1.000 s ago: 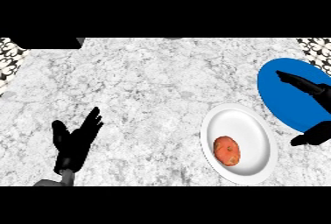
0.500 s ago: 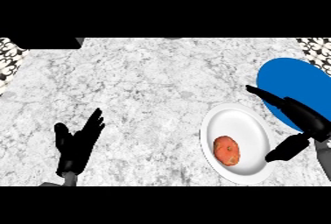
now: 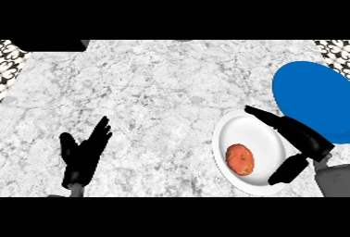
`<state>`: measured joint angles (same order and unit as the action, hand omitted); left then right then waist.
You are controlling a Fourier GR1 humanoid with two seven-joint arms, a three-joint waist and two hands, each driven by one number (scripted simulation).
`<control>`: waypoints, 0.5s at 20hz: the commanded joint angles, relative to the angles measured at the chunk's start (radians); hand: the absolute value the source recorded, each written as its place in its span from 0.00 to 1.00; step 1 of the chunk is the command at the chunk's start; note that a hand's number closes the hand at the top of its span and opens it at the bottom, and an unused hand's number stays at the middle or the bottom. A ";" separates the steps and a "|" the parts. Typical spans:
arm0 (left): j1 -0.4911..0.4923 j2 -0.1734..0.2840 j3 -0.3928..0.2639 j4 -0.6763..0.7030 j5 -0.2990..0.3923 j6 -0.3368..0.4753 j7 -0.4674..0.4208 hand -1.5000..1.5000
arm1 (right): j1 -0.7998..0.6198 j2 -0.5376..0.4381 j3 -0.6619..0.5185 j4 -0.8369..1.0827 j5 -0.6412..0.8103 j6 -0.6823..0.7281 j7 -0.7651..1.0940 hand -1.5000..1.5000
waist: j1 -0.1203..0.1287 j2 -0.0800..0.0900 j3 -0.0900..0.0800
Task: Pick the squash from the plate and place it in the plate
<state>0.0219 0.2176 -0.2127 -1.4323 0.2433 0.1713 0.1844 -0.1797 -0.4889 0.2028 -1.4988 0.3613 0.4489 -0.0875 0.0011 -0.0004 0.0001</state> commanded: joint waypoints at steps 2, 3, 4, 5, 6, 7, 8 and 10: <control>-0.053 0.013 0.072 0.060 0.006 -0.054 0.007 0.50 | 0.117 0.043 0.029 -0.150 0.051 0.022 0.055 0.00 | -0.006 -0.001 0.000; -0.002 0.001 0.061 -0.003 -0.003 -0.049 0.029 0.50 | 0.110 0.062 -0.001 -0.183 0.025 0.062 0.101 0.00 | -0.003 -0.001 0.000; 0.054 -0.018 0.023 -0.096 -0.030 -0.031 0.030 0.50 | 0.094 0.063 -0.021 -0.075 0.063 0.030 -0.005 0.00 | 0.001 0.000 0.000; -0.005 -0.041 0.033 0.013 -0.054 -0.035 0.021 0.50 | 0.081 0.097 -0.002 -0.041 0.111 0.011 -0.011 0.00 | 0.000 0.000 0.000; -0.033 -0.031 0.049 -0.005 -0.047 -0.025 0.057 0.50 | 0.095 0.121 0.032 -0.135 0.117 0.018 0.090 0.00 | -0.002 0.000 0.000; -0.075 -0.038 0.075 0.047 -0.042 -0.051 0.035 0.50 | 0.086 0.064 -0.044 -0.087 0.108 0.039 0.007 0.00 | -0.003 0.000 0.000; -0.003 -0.045 0.046 -0.039 -0.041 -0.033 0.043 0.50 | 0.088 0.065 -0.007 -0.033 0.180 -0.019 -0.030 0.00 | 0.001 0.000 0.000; -0.026 -0.025 0.088 0.045 -0.023 -0.102 0.000 0.50 | 0.062 0.098 -0.009 -0.042 0.205 -0.017 0.026 0.00 | 0.000 0.000 0.000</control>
<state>0.0066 0.1966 -0.1519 -1.4223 0.2150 0.1134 0.2028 -0.1064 -0.4139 0.1997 -1.5575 0.4996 0.4515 -0.0735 0.0006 -0.0004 0.0000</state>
